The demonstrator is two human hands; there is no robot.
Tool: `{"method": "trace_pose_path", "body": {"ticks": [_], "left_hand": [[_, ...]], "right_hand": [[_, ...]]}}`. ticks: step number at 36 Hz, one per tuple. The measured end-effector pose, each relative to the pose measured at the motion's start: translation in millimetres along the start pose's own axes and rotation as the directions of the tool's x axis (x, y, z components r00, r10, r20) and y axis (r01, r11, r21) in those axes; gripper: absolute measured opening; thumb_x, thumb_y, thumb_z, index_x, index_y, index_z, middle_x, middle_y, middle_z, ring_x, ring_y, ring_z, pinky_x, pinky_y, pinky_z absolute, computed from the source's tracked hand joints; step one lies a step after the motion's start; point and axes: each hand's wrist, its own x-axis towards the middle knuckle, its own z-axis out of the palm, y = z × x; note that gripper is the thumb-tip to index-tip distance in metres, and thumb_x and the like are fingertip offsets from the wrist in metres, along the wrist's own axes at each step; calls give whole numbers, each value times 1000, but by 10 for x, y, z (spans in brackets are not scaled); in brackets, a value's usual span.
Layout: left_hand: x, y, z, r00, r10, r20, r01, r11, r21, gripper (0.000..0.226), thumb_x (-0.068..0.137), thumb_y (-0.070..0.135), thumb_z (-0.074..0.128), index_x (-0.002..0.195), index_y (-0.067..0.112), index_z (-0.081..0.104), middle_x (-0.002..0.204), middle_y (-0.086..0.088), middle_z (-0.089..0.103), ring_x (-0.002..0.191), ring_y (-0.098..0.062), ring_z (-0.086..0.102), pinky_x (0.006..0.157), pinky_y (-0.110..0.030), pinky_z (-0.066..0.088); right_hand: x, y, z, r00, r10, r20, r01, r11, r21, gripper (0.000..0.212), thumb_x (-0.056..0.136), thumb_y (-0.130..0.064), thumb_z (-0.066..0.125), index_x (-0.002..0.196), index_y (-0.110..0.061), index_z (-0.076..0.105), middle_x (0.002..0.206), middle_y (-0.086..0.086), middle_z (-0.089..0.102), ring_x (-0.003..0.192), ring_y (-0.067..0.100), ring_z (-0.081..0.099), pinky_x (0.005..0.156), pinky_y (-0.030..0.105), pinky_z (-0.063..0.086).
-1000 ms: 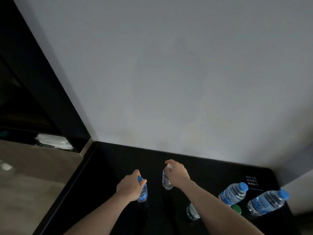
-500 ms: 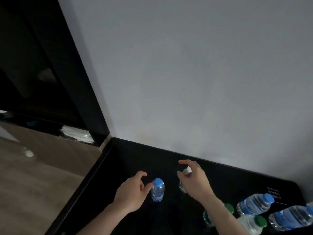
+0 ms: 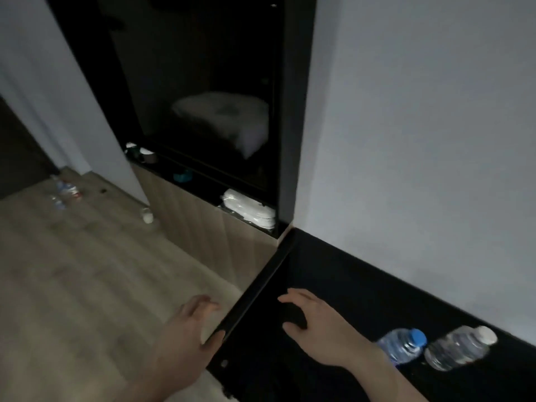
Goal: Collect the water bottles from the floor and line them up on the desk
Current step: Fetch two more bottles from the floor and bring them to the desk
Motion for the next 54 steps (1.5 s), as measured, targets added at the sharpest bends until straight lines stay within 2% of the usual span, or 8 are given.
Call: {"method": "trace_pose_path", "body": {"ticks": [5,18,23,28,33,46,51,54], "left_hand": [[-135,-962,-472,990,-134,-35,136,990,41,49,90,45,66,136,33,52,154,9,34,136,-16,42,110,-31,38],[-493,-2445,-1387,909,-379,-173,394,917,60,60,88,58,60,142,36,47,164,5,21,146,-21,33,114,-37,34],[-391,-2900,-1677,878,-429,-211,449,892,54,59,87,55,66,140,35,50,163,4,24,146,-23,33,114,-38,35],[-37,-3407,-2039,869,-419,-262,454,887,86,69,79,69,44,137,33,54,161,1,30,142,-26,39,108,-42,41],[555,-4021,-2452,869,-419,-264,460,880,118,61,84,52,71,139,33,52,162,1,27,142,-27,38,111,-42,38],[1595,-5471,-3531,808,-511,-294,542,840,27,64,87,53,68,145,36,45,166,6,17,151,-20,22,117,-38,29],[1679,-6154,-3880,762,-556,-333,588,809,-5,81,73,74,36,142,34,50,163,5,24,149,-23,28,115,-42,32],[1767,-6621,-4075,743,-565,-359,595,803,-31,81,71,73,37,138,31,56,161,1,31,146,-27,34,114,-46,35]], "right_hand": [[791,-782,518,988,-83,127,94,992,-87,52,99,-39,53,148,-42,36,159,-22,20,146,5,23,118,24,20],[2186,-2214,1444,894,-247,373,356,898,-260,62,98,-36,50,154,-28,27,166,-5,6,152,15,8,122,28,14],[2753,-2606,1659,872,-278,404,399,880,-257,66,95,-38,50,155,-27,25,166,-6,5,152,16,9,122,30,14],[3456,-3019,1824,852,-317,416,442,862,-248,67,94,-40,49,155,-24,25,166,-5,4,152,15,8,122,31,16],[4261,-3436,1943,845,-334,416,457,856,-241,69,95,-42,51,156,-27,22,167,-3,3,152,18,6,123,35,16],[6255,-4760,2238,809,-322,491,501,815,-290,72,95,-41,52,157,-29,18,167,-2,0,153,22,4,124,35,14],[6914,-5433,2492,778,-349,522,554,773,-309,72,95,-44,53,156,-30,18,167,-3,-1,153,24,5,123,38,16],[7317,-5807,2729,775,-360,520,564,766,-309,74,94,-45,53,157,-29,16,167,-3,-2,153,25,4,123,38,15]]}}
